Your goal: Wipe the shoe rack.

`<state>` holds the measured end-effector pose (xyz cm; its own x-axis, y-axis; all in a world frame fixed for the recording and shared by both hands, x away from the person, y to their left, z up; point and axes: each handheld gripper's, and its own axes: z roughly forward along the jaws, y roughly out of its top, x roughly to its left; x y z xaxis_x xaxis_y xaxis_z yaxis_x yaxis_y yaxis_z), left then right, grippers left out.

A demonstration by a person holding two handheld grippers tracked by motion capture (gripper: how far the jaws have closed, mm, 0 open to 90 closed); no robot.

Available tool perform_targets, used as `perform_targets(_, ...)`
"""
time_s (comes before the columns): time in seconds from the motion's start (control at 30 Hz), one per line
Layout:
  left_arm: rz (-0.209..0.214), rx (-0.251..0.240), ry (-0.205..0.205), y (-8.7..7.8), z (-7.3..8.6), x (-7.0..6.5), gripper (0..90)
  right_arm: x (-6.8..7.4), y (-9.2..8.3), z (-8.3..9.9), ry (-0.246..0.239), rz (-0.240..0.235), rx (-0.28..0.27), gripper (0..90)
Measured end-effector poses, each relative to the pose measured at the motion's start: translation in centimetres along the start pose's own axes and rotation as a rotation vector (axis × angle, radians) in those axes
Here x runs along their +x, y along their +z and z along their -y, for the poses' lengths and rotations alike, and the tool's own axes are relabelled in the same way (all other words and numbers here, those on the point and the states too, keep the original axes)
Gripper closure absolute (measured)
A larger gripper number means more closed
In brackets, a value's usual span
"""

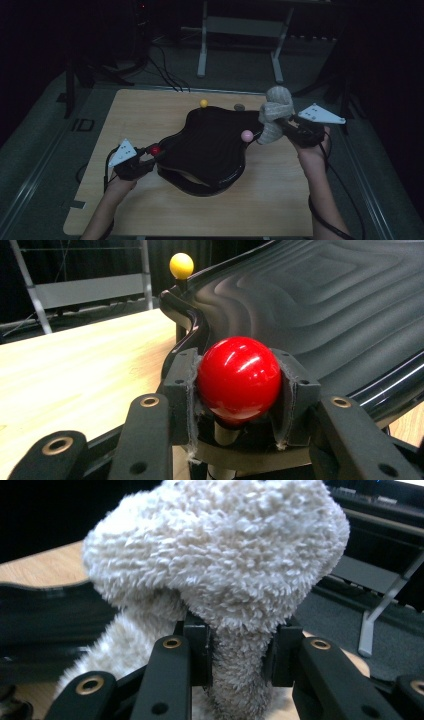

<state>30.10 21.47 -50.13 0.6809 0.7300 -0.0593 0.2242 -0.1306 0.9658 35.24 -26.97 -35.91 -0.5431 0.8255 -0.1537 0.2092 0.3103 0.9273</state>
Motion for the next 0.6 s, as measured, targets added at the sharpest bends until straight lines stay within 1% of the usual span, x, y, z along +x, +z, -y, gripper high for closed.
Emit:
perform_targets(0.03, -0.001, 0.004, 0.003, 0.0, 0.0, 0.0, 58.3, 0.1, 0.3, 0.7, 0.01, -0.001, 0.008, 70.4)
perform_targets(0.13, -0.001, 0.006, 0.002, 0.0, -0.1, 0.0, 58.3, -0.2, 0.4, 1.4, 0.027, -0.003, 0.019, 71.2)
perform_targets(0.17, 0.001, 0.004, -0.001, 0.0, 0.0, 0.0, 58.3, -0.2, 0.4, 1.5, 0.017, 0.005, 0.033, 71.2)
perform_targets(0.2, 0.001, 0.003, -0.001, 0.0, 0.0, 0.0, 58.3, -0.2, 0.4, 1.5, 0.017, 0.005, 0.033, 71.2)
perform_targets(0.23, -0.001, 0.006, 0.002, 0.0, -0.1, 0.0, 58.3, -0.4, 0.3, 1.5, 0.027, 0.001, 0.04, 71.3)
perform_targets(0.3, -0.002, 0.006, 0.002, 0.0, -0.1, 0.0, 58.3, -0.3, 0.1, 1.2, 0.019, 0.009, 0.046, 71.2)
perform_targets(0.33, -0.002, 0.004, -0.001, 0.0, 0.0, 0.0, 58.3, 0.2, -0.5, 0.6, 0.0, 0.0, 0.018, 71.2)
perform_targets(0.37, -0.002, 0.004, -0.001, 0.0, 0.0, 0.0, 58.3, 0.2, -0.5, 0.6, 0.0, 0.0, 0.018, 71.2)
perform_targets(0.4, -0.001, 0.004, -0.001, 0.0, 0.0, 0.0, 58.3, 0.4, -0.7, 0.5, -0.004, -0.011, 0.008, 71.2)
perform_targets(0.43, -0.003, 0.007, 0.002, 0.0, -0.1, 0.0, 58.3, 0.7, -0.6, 0.5, -0.019, -0.004, 0.019, 71.3)
perform_targets(0.47, -0.002, 0.006, 0.002, 0.0, -0.1, 0.0, 58.3, 0.9, -0.4, 1.0, -0.026, 0.01, 0.028, 71.5)
perform_targets(0.5, -0.001, 0.005, 0.001, 0.0, -0.1, 0.0, 58.3, 0.8, -0.3, 1.3, -0.011, 0.007, 0.027, 71.6)
perform_targets(0.6, -0.002, 0.006, 0.0, 0.0, -0.1, 0.0, 58.3, 0.6, -0.3, 1.8, -0.007, 0.016, 0.038, 71.7)
